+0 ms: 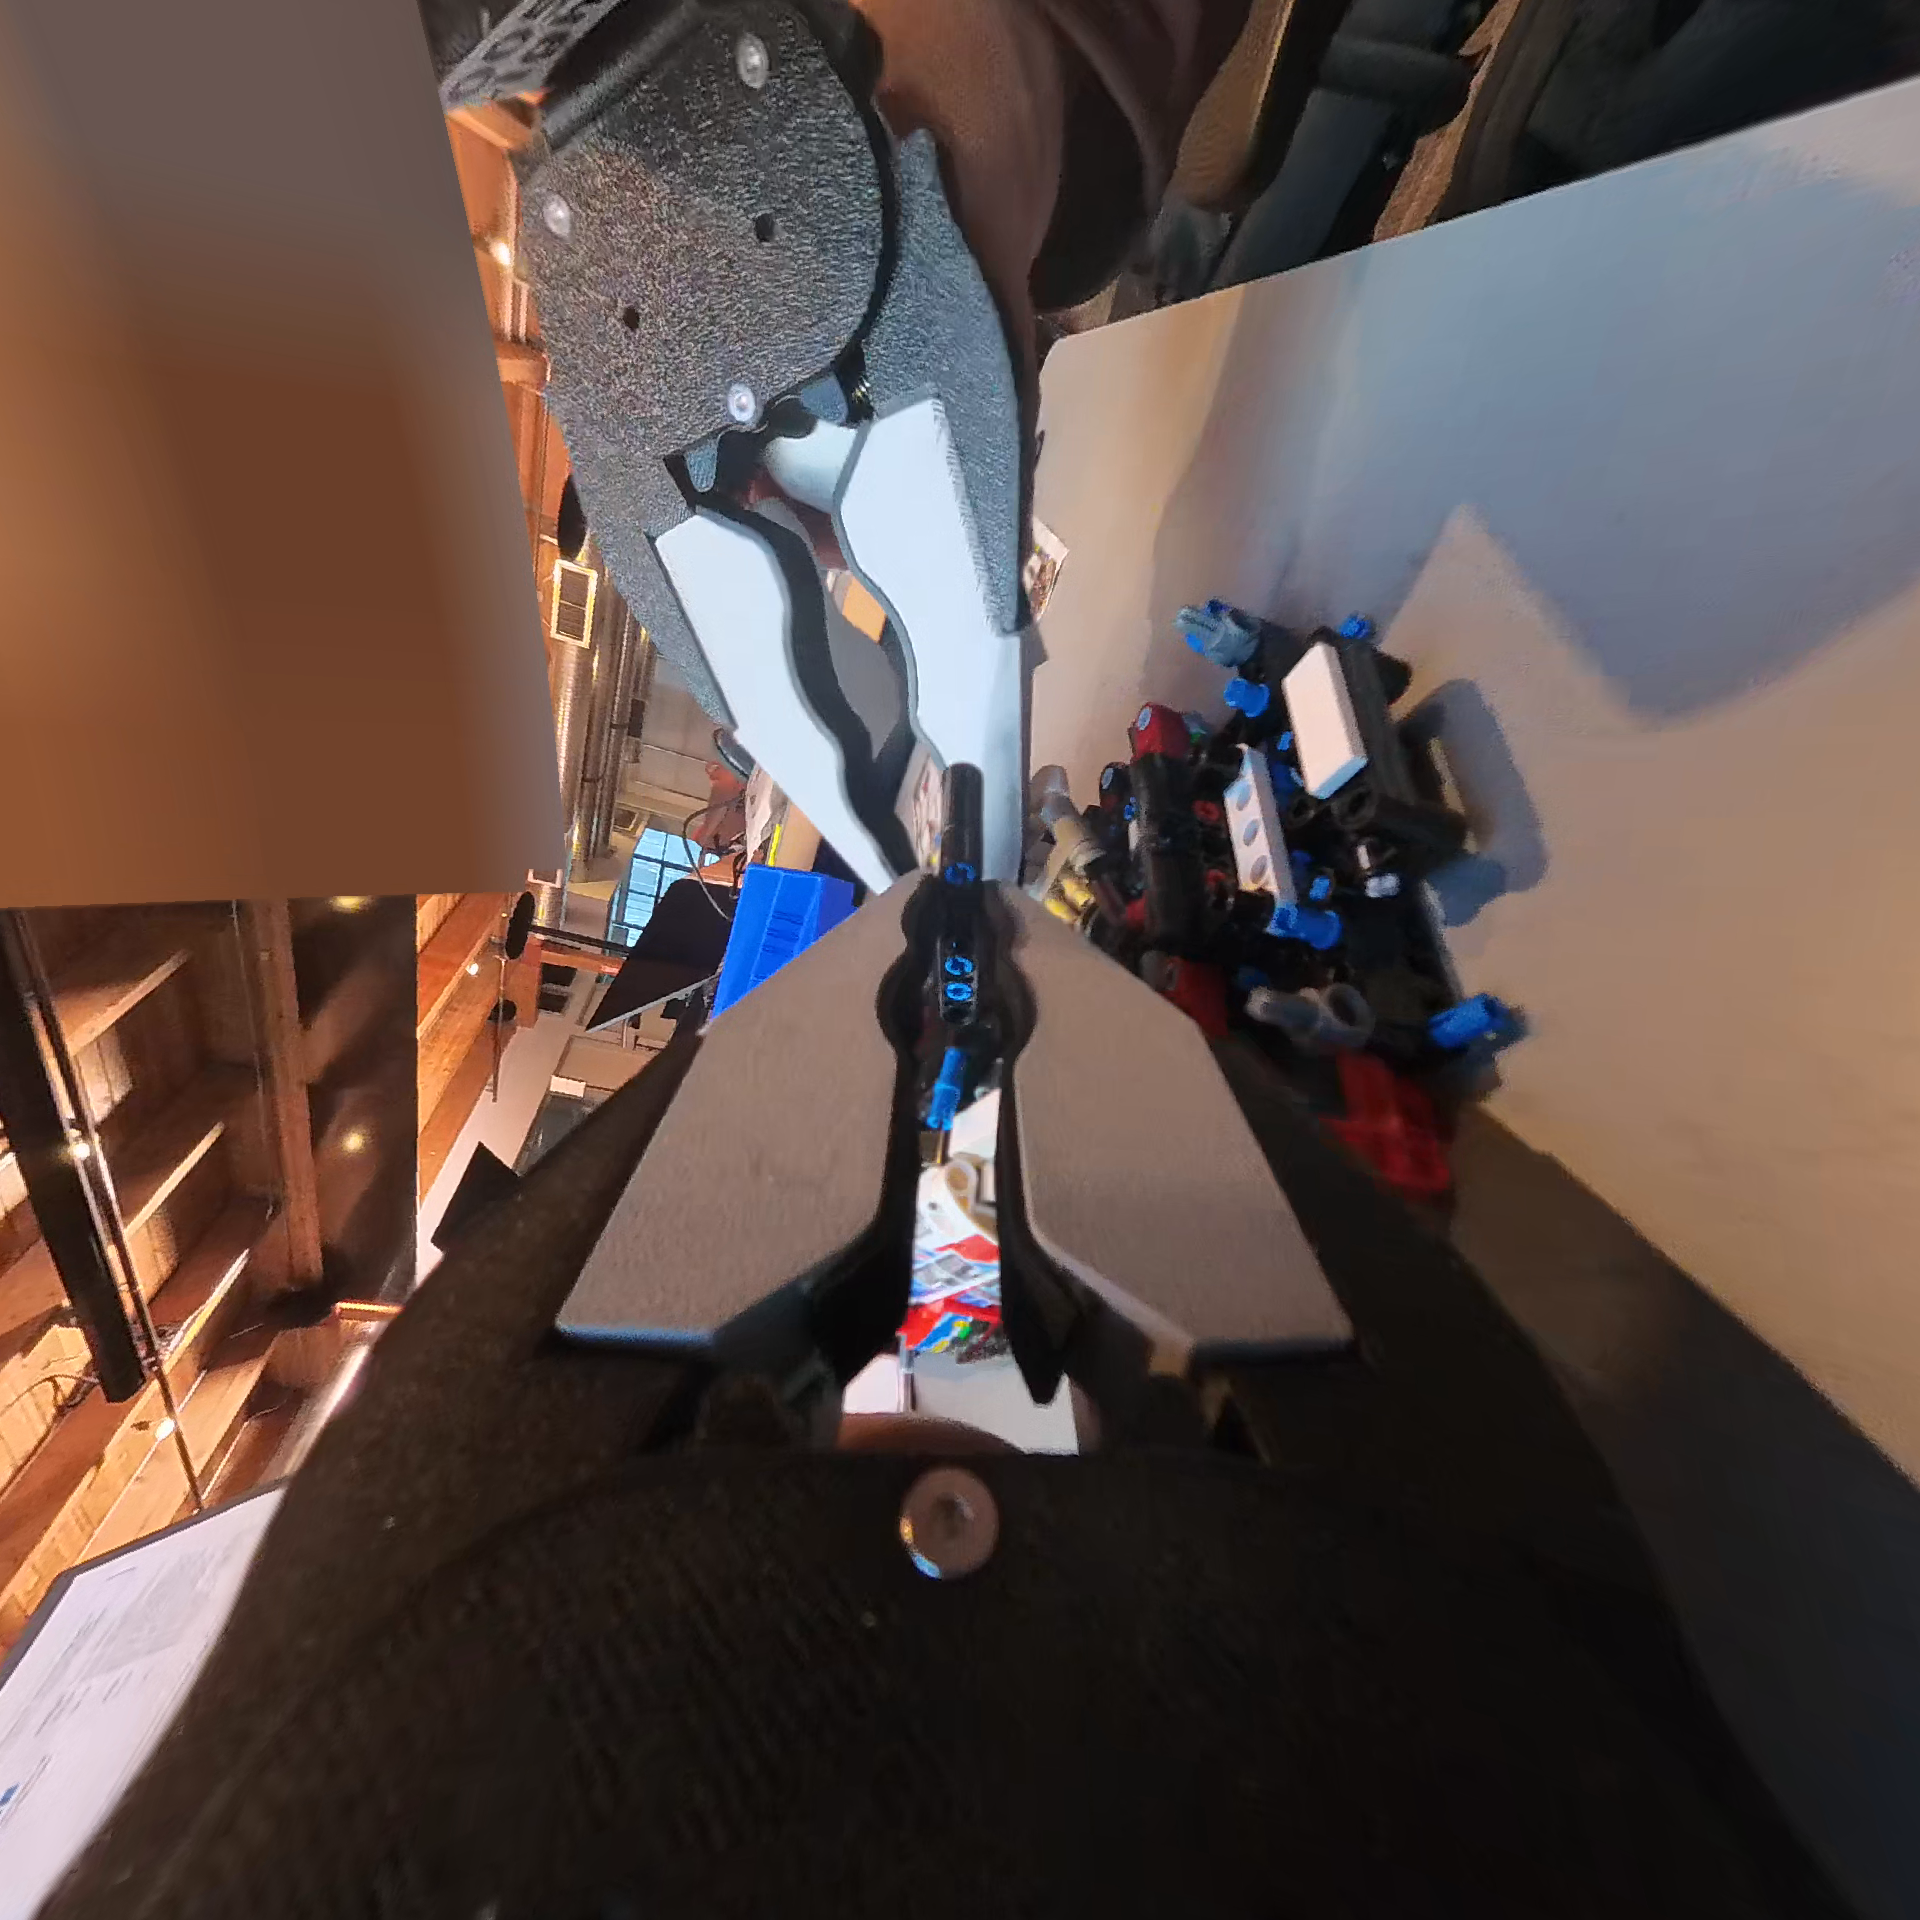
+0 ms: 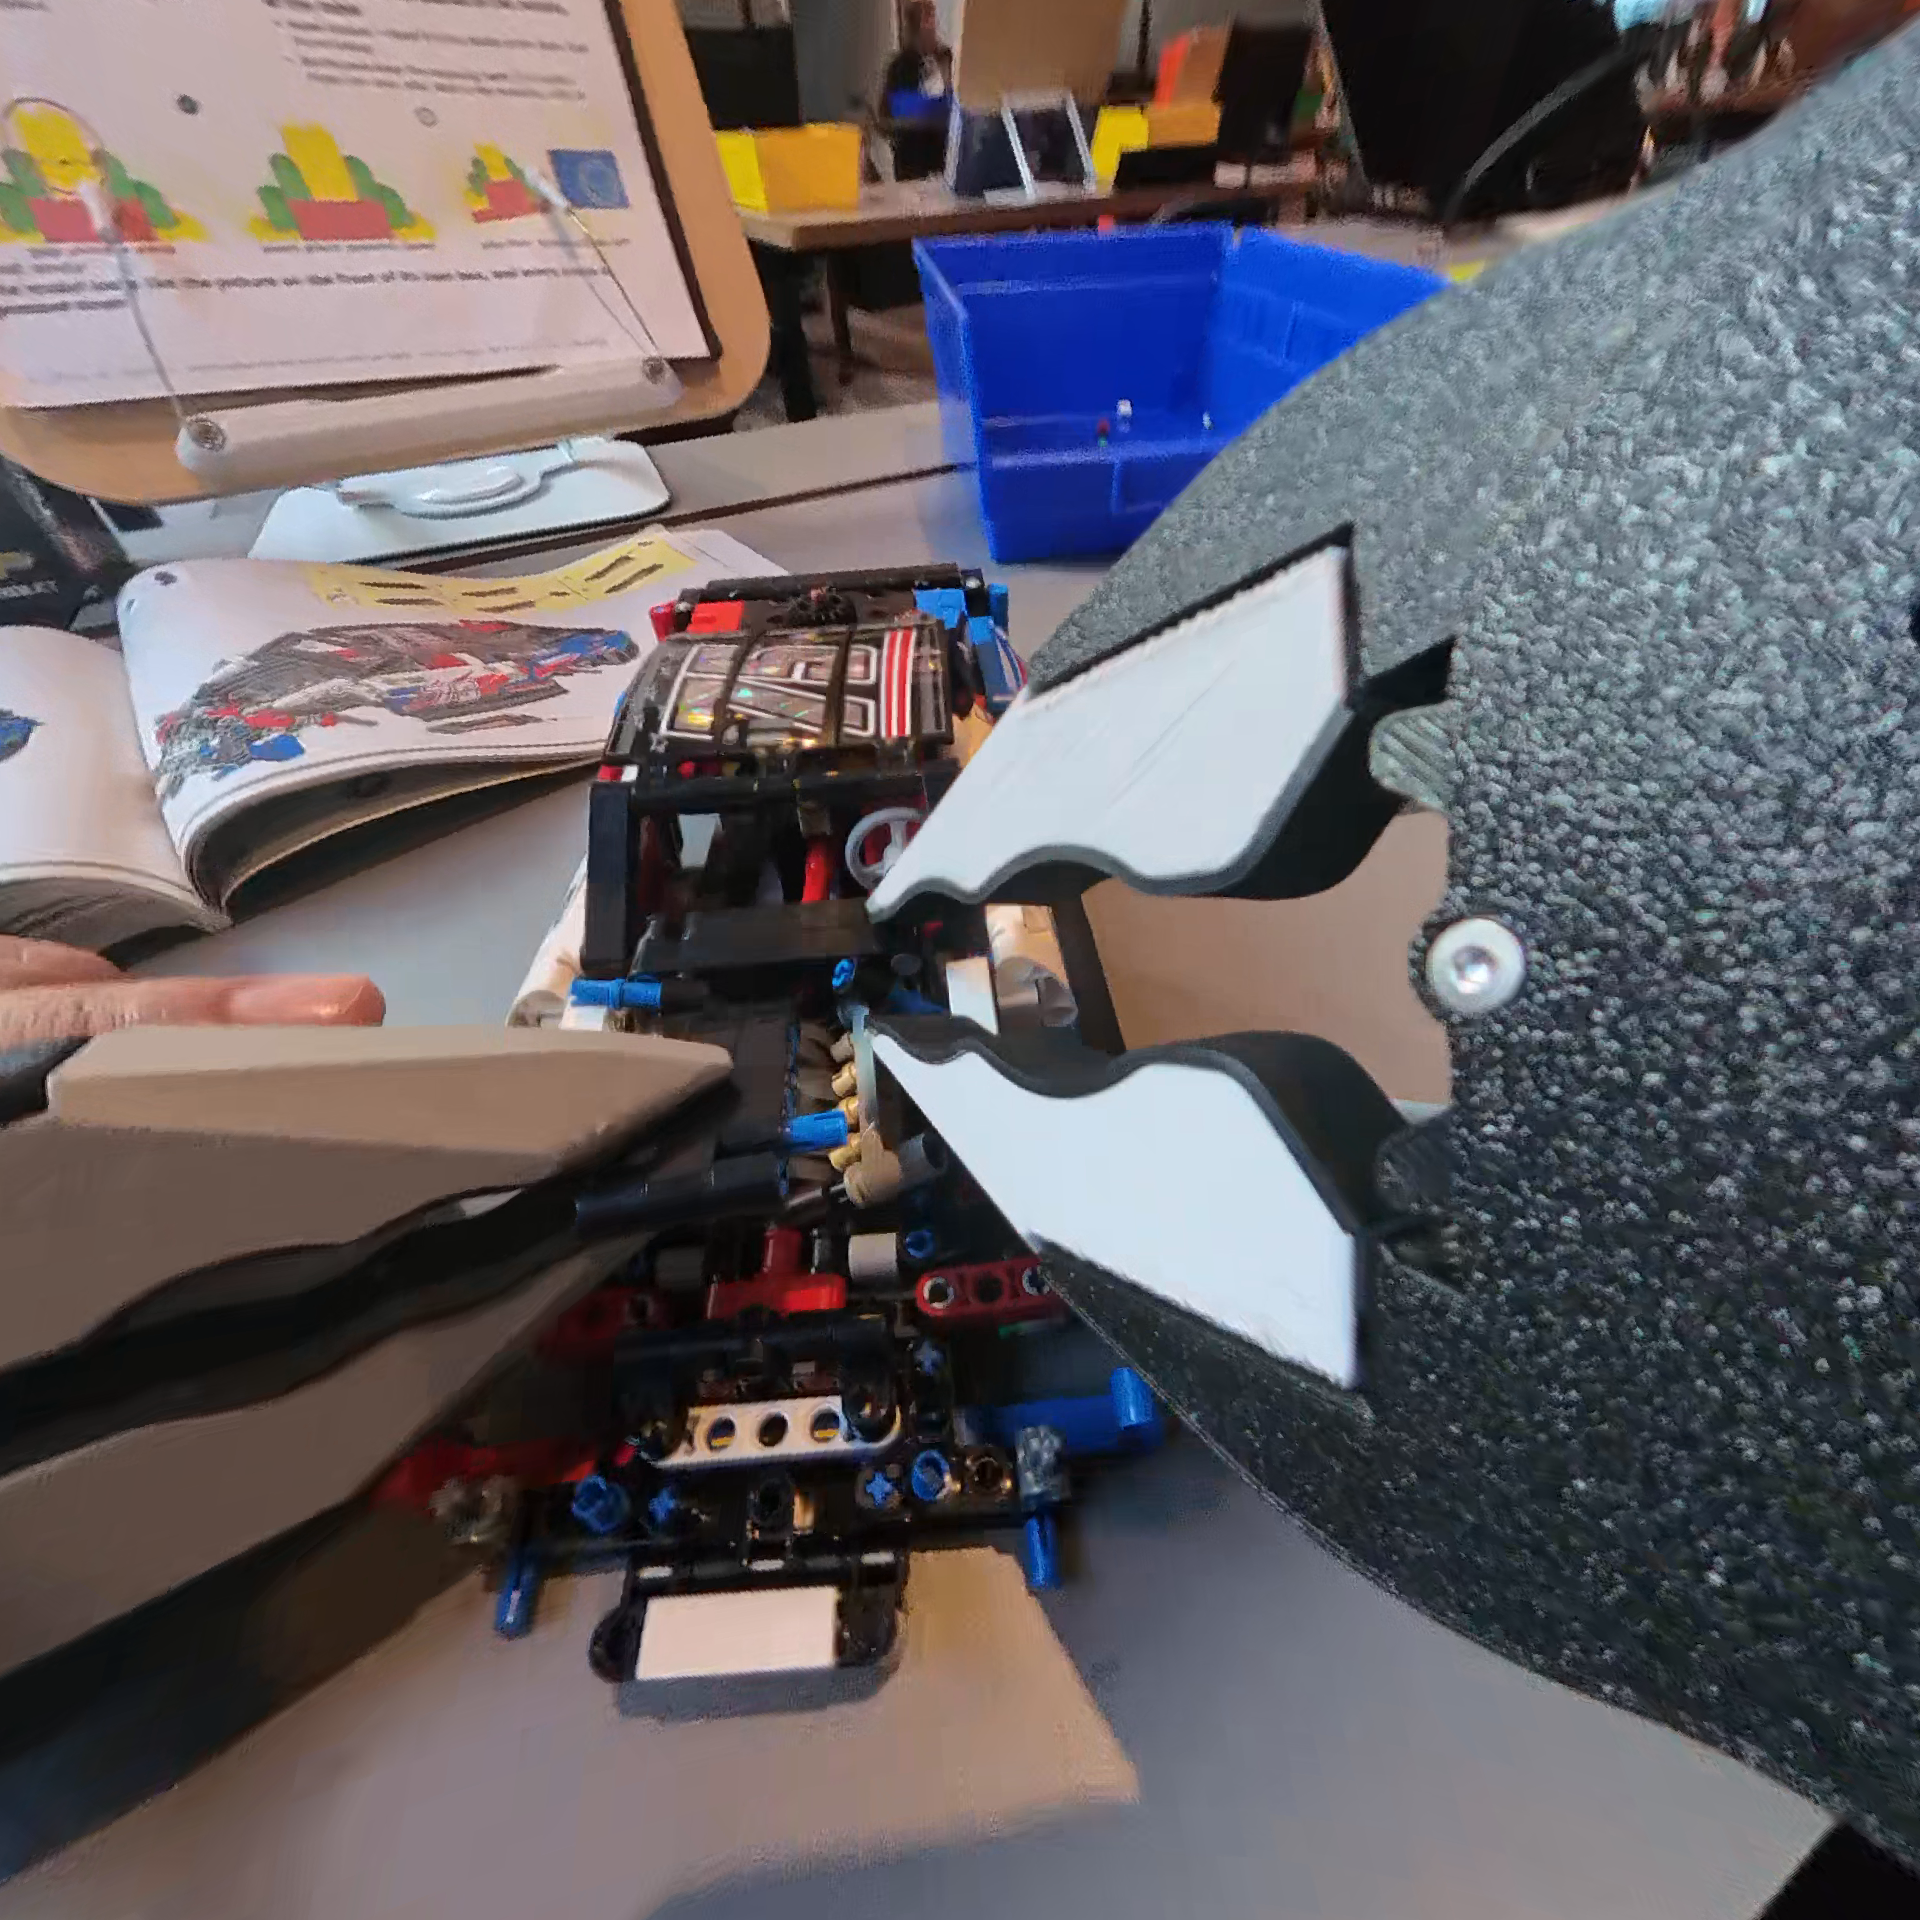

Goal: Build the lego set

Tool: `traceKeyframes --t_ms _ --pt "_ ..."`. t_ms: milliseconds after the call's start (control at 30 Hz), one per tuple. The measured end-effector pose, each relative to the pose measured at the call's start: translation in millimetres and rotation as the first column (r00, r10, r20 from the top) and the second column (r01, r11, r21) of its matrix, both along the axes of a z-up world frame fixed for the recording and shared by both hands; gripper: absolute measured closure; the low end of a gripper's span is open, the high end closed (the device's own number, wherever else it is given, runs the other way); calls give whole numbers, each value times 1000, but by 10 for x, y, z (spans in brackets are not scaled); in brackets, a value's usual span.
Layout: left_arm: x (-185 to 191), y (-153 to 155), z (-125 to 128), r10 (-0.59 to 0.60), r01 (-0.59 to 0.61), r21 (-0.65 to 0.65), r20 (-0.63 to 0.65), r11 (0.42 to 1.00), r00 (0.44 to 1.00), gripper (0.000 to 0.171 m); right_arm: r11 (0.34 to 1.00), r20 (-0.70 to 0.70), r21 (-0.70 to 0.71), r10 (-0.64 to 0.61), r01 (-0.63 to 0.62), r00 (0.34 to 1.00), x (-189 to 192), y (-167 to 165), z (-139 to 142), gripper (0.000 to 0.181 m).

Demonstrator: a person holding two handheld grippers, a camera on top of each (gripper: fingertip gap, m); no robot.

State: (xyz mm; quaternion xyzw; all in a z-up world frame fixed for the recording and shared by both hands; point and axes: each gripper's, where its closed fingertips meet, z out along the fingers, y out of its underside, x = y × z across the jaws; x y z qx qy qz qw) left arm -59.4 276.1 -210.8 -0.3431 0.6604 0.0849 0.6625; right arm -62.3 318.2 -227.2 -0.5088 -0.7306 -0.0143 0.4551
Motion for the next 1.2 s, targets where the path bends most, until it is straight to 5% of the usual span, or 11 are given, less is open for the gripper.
traceKeyframes --t_ms 467,833,1200 --pt "26 -39 -36 -7 7 -22 0 1000 1000 168 985 208 128 91 -119 974 2 -21 -2 168" --pt "34 -50 -72 -9 9 -39 -4 999 1000 167 981 372 73 143 -182 917 6 -31 -7 168" --pt "42 -49 -62 -4 5 -50 11 999 1000 167 990 341 124 19 -65 940 -16 38 -30 160"
